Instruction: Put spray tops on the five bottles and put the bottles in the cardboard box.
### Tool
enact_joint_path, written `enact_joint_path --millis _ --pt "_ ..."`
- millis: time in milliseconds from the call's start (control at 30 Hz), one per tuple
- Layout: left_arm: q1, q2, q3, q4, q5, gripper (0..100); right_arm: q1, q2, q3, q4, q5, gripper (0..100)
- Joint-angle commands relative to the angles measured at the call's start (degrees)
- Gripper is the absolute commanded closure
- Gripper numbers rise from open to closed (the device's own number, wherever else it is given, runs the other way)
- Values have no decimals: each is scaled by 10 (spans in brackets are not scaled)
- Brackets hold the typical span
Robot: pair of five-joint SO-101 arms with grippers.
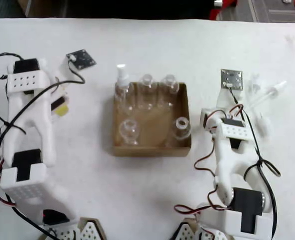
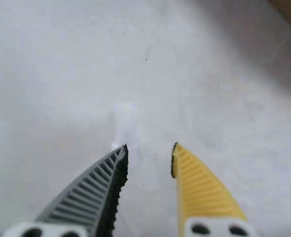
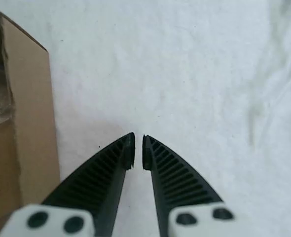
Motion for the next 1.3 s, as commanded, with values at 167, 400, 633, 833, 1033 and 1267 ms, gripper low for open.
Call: enact_joint_path --millis 167,400,633,833,1033,1267 --pt "-22 -23 23 -95 -6 819 -5 -6 -3 -10 8 978" --pt "-32 106 -45 -96 -25 800 -5 -6 -3 -10 8 978" --pt "-41 204 -189 0 -26 801 -5 -6 -3 -10 8 978" --pt "-55 260 -253 23 -26 801 -6 -6 -3 -10 8 978" --pt "-55 313 -286 25 -27 801 -6 -6 -3 -10 8 978" --pt "-49 325 -294 47 -70 923 -6 -6 -3 -10 8 978"
